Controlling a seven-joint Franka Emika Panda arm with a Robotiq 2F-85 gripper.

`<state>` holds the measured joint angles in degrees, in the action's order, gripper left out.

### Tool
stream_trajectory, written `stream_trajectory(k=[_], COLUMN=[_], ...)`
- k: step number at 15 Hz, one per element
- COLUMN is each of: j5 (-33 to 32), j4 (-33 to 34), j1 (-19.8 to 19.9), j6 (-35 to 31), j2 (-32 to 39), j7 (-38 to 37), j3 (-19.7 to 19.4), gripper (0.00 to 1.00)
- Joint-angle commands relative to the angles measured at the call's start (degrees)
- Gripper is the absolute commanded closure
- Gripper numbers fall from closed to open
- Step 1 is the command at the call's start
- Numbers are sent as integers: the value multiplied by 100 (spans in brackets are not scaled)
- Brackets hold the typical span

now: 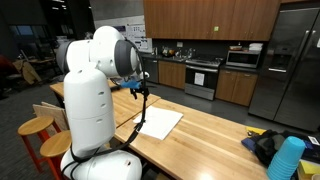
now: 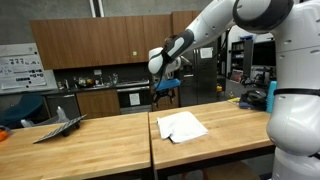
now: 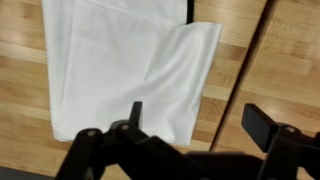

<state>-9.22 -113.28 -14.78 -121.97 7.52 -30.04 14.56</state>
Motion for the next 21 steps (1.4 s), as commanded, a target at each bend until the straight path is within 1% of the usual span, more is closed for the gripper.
stream_trajectory(k=[1, 4, 7, 10, 11, 12, 16, 21], j5=[-204, -255, -697, -898, -960, -773, -805, -805], j4=[491, 814, 1128, 1380, 1770, 1393, 1638, 1703], j1=[-229, -371, -536, -655, -775, -698, -775, -793], j6=[-46, 69, 171, 265, 388, 202, 254, 279], j2=[487, 826, 1234, 1573, 1958, 1643, 1915, 1959], j7=[-259, -244, -385, -416, -397, -291, -291, -290], j3=[-86, -163, -382, -548, -691, -614, -718, -725], gripper=[0, 0, 0, 0, 0, 0, 0, 0])
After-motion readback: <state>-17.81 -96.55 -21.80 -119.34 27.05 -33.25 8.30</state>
